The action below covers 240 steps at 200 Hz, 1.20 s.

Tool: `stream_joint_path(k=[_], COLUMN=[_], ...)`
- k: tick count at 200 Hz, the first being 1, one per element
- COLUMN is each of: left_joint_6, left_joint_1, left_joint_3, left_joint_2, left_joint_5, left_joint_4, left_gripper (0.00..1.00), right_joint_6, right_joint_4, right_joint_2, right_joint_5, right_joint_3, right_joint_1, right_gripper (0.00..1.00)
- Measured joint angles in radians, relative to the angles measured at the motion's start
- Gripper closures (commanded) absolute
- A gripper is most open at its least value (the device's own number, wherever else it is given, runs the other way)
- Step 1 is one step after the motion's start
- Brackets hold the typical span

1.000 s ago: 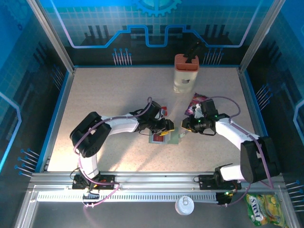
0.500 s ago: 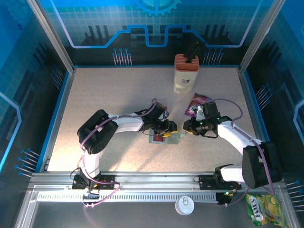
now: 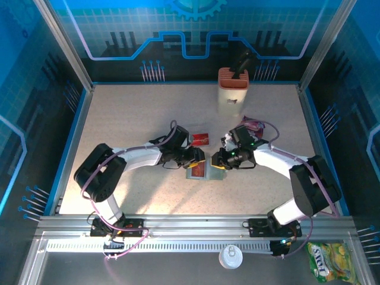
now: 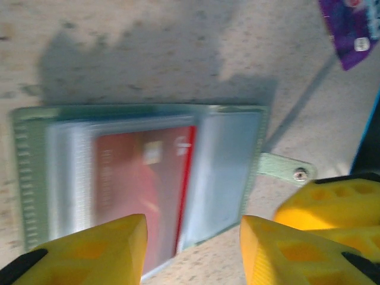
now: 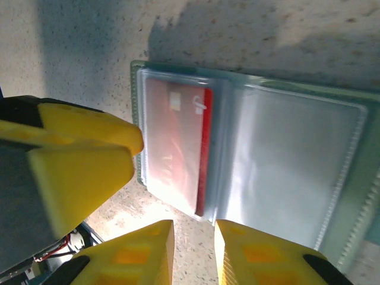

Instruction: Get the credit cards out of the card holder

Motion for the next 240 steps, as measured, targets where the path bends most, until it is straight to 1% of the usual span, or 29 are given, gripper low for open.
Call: stream_joint_path(k=[11, 27, 47, 101, 115, 123, 162, 176, 240], left_joint_6=[0.008, 0.023, 0.032, 0.034, 0.031, 0.034, 0.049, 0.052, 0.058], left_joint_1=[0.006, 0.008, 0.008, 0.008, 0.008, 0.008, 0.008, 0.008, 0.008], left_joint_3=[-0.012, -0.026, -0.042, -0.076, -0.081, -0.084, -0.084, -0.084, -0.084], left_joint_2=[0.000, 0.000, -0.003, -0.029, -0.035, -0.037, -0.039, -0.039, -0.034], left_joint_5=[-0.007, -0.019, -0.032, -0.037, -0.040, -0.042, -0.050, -0.059, -0.078], left_joint_4=[-0.011, -0.023, -0.029, -0.028, -0.032, -0.033, -0.039, -0.044, -0.058], left_gripper=[0.59, 0.65, 0.69, 0.71, 0.80, 0.82, 0.83, 0.82, 0.83], right_joint_6=[0.002, 0.004, 0.004, 0.007, 0.008, 0.008, 0.008, 0.008, 0.006], right_joint_4=[0.002, 0.002, 0.002, 0.003, 0.004, 0.005, 0.008, 0.009, 0.013], right_joint_2=[0.014, 0.032, 0.051, 0.091, 0.100, 0.106, 0.147, 0.161, 0.194], right_joint_5=[0.002, 0.003, 0.007, 0.017, 0.017, 0.016, 0.016, 0.017, 0.017], right_joint_3=[0.010, 0.023, 0.035, 0.080, 0.090, 0.096, 0.110, 0.111, 0.129], right_joint_1=[0.012, 0.023, 0.033, 0.061, 0.068, 0.072, 0.084, 0.084, 0.084], right_gripper=[0.76, 0.76, 0.76, 0.76, 0.76, 0.77, 0.77, 0.74, 0.73])
